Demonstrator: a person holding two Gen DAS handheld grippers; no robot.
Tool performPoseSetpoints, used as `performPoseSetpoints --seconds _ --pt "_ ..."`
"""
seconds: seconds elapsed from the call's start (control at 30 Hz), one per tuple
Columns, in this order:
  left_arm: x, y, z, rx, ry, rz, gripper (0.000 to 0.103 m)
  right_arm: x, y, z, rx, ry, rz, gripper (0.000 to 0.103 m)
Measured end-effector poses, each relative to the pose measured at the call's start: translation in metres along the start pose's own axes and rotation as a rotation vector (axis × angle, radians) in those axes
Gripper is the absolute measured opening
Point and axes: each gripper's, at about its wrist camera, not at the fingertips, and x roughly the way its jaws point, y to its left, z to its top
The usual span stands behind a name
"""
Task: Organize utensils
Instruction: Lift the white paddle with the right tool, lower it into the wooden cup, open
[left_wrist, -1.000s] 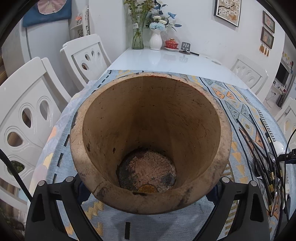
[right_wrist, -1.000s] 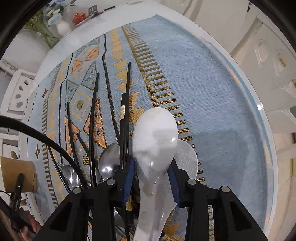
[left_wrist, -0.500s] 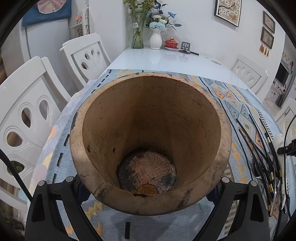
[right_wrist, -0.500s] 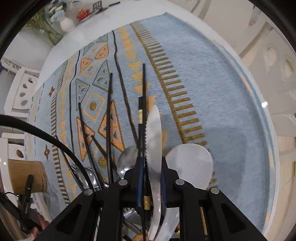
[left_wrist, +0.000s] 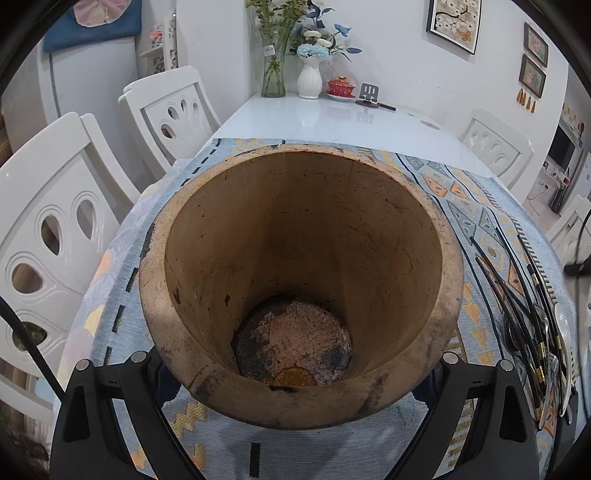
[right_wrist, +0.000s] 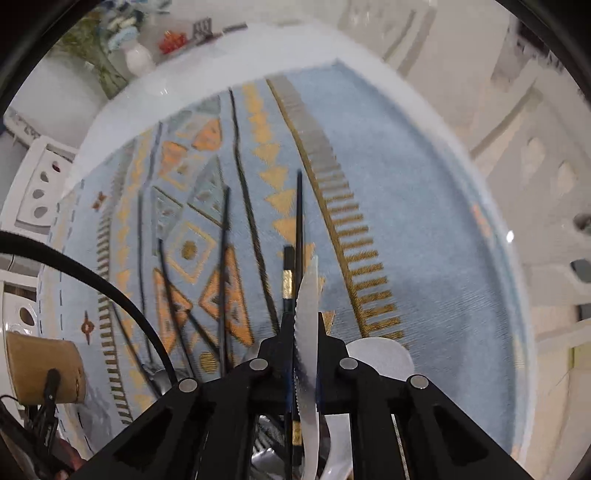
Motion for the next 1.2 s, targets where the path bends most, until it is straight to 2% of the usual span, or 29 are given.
performPoseSetpoints --seconds 0.2,0.27,0.3,0.5,0.63,0.73,0.9,1.07,1.2 --pt "0.000 0.000 0.000 0.003 0.001 -0.005 0.095 -0.063 0.032 0.001 -0.027 -0.210 0.179 0.007" --pt "0.000 0.000 0.000 0.003 0.002 -0.006 0.095 -0.083 0.054 0.001 -0.063 -0.278 0.245 0.007" --pt "0.000 0.000 0.000 0.003 0.002 -0.007 0.095 -0.091 0.064 0.002 -0.018 -0.329 0.222 0.007" --pt "-0.001 -0.001 0.000 0.008 0.000 -0.011 0.095 -0.124 0.145 0.005 -0.109 -0.500 0.410 0.007" --pt "-0.002 0.000 -0.001 0.017 -0.005 -0.017 0.095 -0.127 0.191 0.010 -0.153 -0.536 0.532 0.007" --pt "-0.003 0.000 -0.002 0.020 -0.006 -0.020 0.095 -0.126 0.224 0.014 -0.187 -0.557 0.592 0.007" --pt "-0.004 0.000 -0.003 0.029 -0.013 -0.028 0.094 -0.122 0.260 0.018 -0.242 -0.565 0.632 0.007" --pt "-0.003 0.000 -0.002 0.028 -0.014 -0.030 0.094 -0.115 0.273 0.012 -0.259 -0.553 0.659 0.007" --pt "-0.003 0.000 -0.002 0.030 -0.013 -0.028 0.094 -0.102 0.278 0.011 -0.274 -0.544 0.644 0.007"
